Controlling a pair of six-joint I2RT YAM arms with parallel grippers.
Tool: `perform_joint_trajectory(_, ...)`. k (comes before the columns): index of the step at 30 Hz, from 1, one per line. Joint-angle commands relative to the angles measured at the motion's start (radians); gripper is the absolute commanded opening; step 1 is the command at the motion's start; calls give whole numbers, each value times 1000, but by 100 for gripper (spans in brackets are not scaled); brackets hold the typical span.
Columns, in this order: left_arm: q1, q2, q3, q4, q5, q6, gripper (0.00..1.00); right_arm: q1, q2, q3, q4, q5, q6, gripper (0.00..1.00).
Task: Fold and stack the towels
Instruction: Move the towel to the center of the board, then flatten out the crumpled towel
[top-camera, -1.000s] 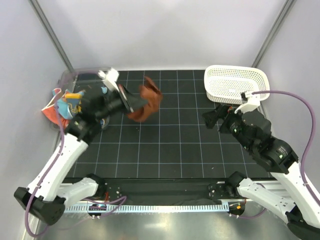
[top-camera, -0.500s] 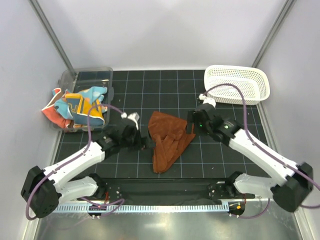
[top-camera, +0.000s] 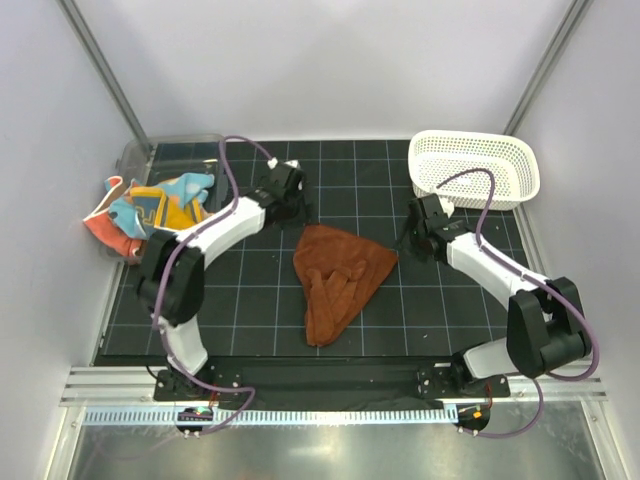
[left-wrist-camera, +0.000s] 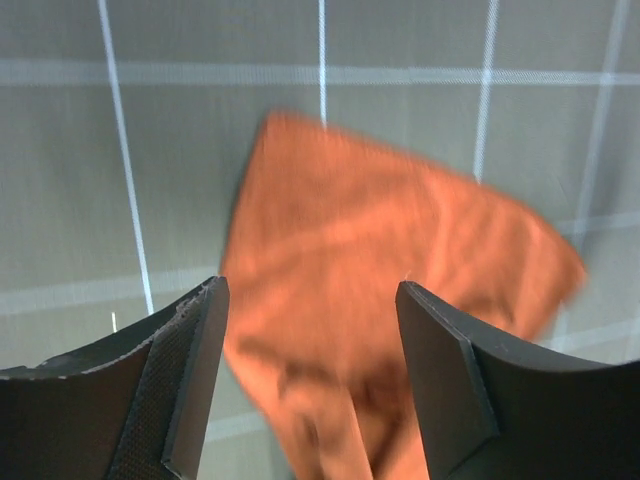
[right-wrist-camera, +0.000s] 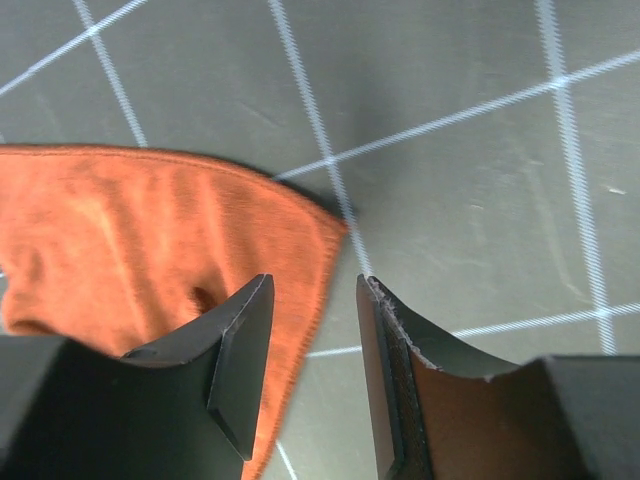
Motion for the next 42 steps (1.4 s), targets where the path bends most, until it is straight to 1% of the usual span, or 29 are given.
perform_joint_trajectory(1, 26, 108, 143, -43, -30, 103, 70, 10, 1, -17, 108, -26, 45, 46)
perform_joint_trajectory(4, 53, 182, 183, -37, -27, 136, 68, 8, 15, -53, 148, -32, 81, 43)
perform_joint_trajectory(8, 89, 229, 200, 16, 37, 172, 66, 8, 21, -85, 179, -2, 103, 40)
perform_joint_trajectory(11, 112, 269, 223, 38, 114, 198, 64, 7, 35, -103, 212, 6, 124, 40)
perform_joint_trajectory(13, 112, 294, 243, 40, 144, 237, 63, 8, 49, -112, 217, 9, 146, 40)
perform_joint_trajectory(16, 113, 330, 260, 37, 166, 245, 59, 8, 65, -125, 228, 14, 166, 40)
perform_joint_trajectory(18, 113, 340, 261, 46, 194, 252, 59, 8, 69, -145, 255, 6, 178, 40)
perform_joint_trajectory(21, 112, 364, 271, 47, 195, 254, 58, 8, 81, -174, 303, -9, 212, 40)
perform_joint_trajectory(23, 113, 383, 278, 49, 198, 258, 56, 8, 81, -192, 337, -6, 223, 40)
perform_joint_trajectory(27, 112, 407, 297, 47, 210, 263, 54, 8, 82, -200, 349, 15, 215, 39)
perform_joint_trajectory(31, 112, 419, 298, 44, 232, 257, 49, 8, 81, -205, 364, 20, 207, 38)
perform_joint_trajectory(37, 112, 390, 262, 30, 240, 241, 48, 8, 85, -209, 392, 20, 198, 37)
perform_joint_trajectory(42, 112, 381, 254, 11, 243, 241, 45, 7, 93, -214, 412, 14, 190, 36)
